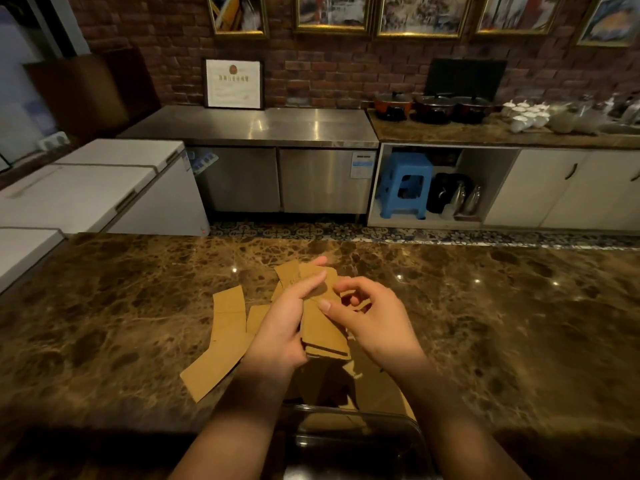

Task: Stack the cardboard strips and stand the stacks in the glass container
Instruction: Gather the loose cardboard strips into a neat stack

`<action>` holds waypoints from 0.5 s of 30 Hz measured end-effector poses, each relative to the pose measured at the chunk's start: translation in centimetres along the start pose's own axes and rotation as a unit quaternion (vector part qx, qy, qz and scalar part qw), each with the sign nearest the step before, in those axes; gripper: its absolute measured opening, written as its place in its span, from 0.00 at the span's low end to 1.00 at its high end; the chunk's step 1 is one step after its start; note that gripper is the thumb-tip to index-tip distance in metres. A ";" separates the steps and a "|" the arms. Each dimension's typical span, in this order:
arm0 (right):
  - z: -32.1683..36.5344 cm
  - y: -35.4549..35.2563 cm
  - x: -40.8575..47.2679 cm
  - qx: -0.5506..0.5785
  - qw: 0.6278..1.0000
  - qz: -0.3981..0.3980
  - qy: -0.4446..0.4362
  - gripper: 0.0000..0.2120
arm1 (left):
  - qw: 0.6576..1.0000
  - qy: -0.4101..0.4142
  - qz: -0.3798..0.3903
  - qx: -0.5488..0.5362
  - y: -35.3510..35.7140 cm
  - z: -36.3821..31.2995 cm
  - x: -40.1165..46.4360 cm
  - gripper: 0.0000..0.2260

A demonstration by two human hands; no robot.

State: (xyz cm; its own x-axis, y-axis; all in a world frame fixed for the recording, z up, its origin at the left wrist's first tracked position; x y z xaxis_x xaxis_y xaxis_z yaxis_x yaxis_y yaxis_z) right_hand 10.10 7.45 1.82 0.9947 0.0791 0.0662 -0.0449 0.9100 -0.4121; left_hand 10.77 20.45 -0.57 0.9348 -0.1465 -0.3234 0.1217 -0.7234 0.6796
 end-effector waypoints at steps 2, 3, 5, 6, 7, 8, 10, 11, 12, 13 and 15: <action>-0.8 -0.4 0.7 0.009 0.999 -0.020 -0.023 0.08 | 0.999 0.005 -0.030 -0.023 -1.0 0.1 0.4 0.11; -1.3 -1.0 1.2 0.033 0.998 -0.042 -0.022 0.06 | 0.998 0.011 -0.045 -0.044 -1.7 -0.1 0.5 0.11; -3.0 -2.9 2.7 0.039 0.995 -0.092 -0.003 0.05 | 0.994 0.021 -0.074 -0.073 -3.3 -1.0 0.8 0.13; -4.1 -3.6 3.6 0.016 0.995 -0.099 0.014 0.06 | 0.992 0.029 -0.088 -0.081 -4.2 -1.6 0.9 0.16; -5.2 -4.2 4.5 -0.017 0.995 -0.091 0.035 0.06 | 0.990 0.032 -0.100 -0.089 -5.0 -2.1 1.0 0.18; -6.4 -4.5 5.4 -0.059 0.994 -0.073 0.056 0.08 | 0.989 0.033 -0.107 -0.099 -5.8 -2.6 1.2 0.17; -8.2 -4.4 6.7 -0.130 0.987 -0.033 0.089 0.14 | 0.985 0.040 -0.114 -0.124 -6.4 -3.2 1.2 0.14; -8.8 -3.9 7.4 -0.149 0.984 -0.015 0.100 0.16 | 0.983 0.046 -0.120 -0.132 -6.7 -3.2 1.3 0.16; -9.2 -3.2 7.9 -0.164 0.981 0.001 0.104 0.18 | 0.981 0.049 -0.124 -0.138 -6.7 -3.1 1.5 0.19; -9.3 -2.5 8.3 -0.179 0.978 0.017 0.102 0.20 | 0.980 0.053 -0.126 -0.145 -6.7 -3.0 1.6 0.20; -9.6 -0.8 9.3 -0.233 0.967 0.051 0.093 0.31 | 0.977 0.065 -0.124 -0.158 -6.6 -2.9 1.8 0.20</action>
State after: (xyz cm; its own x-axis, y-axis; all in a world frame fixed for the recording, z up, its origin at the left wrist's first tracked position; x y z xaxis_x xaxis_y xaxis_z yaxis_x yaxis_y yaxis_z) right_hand 20.26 3.52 -5.91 0.9887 0.0449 -0.1430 -0.1402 0.6156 -0.7755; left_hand 12.62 26.86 -3.74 0.8954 0.1087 -0.4317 0.4279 -0.4778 0.7672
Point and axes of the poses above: each hand's wrist, its own x-axis towards the middle knuckle, its own y-axis out of the palm, z = x × y, the point moved 4 cm from there along x, towards the middle knuckle, and after that the axes turned 2 degrees about -z, right-handed, at the moved point
